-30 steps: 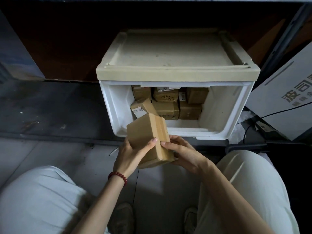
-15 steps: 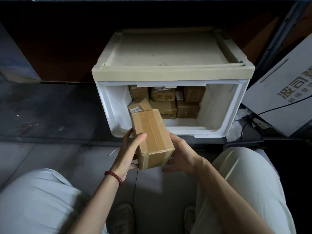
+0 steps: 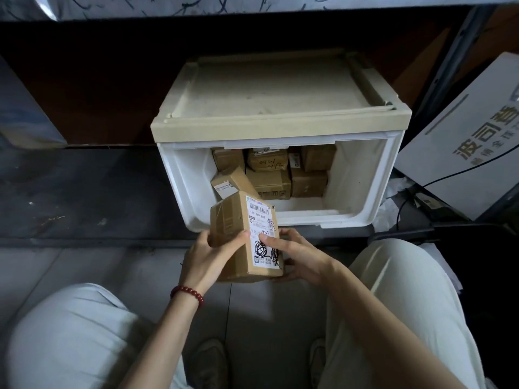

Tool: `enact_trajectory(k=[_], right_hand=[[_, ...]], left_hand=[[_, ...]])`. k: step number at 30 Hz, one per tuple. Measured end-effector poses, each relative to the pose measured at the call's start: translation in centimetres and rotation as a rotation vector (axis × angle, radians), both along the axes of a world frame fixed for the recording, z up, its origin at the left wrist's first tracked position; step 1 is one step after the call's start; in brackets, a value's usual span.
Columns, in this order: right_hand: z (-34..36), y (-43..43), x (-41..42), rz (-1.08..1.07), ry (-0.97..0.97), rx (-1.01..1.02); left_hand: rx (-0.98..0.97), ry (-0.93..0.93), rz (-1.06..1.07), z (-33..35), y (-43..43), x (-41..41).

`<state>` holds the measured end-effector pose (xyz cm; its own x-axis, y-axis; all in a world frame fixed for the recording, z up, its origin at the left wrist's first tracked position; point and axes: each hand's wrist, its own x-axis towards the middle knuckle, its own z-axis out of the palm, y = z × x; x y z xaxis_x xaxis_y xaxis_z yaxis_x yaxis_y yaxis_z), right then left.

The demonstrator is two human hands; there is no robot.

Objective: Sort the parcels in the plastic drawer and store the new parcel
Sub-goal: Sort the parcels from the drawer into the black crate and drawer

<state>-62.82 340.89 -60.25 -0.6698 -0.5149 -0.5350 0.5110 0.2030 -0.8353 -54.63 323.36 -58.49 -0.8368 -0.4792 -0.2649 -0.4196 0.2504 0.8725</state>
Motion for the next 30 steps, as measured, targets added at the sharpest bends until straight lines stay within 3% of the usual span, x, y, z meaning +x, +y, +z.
enact_trajectory(k=[7,19,30], right_hand=[[5.6,3.6,-0.8,-0.147,0.223,-0.003],[12.2,15.7,0.6,-0.451,0.461,0.038],[9.1,31.8,4.1,-0.889,0.356,-0.049]], left_hand=[[-0.026,0.170,-0.084,5.5,3.2,-2.0],[0.026,0.297,-0.376,11.6,14.5,-6.5],[0.055,0.279,-0.812,10.5,32.1,-9.8]])
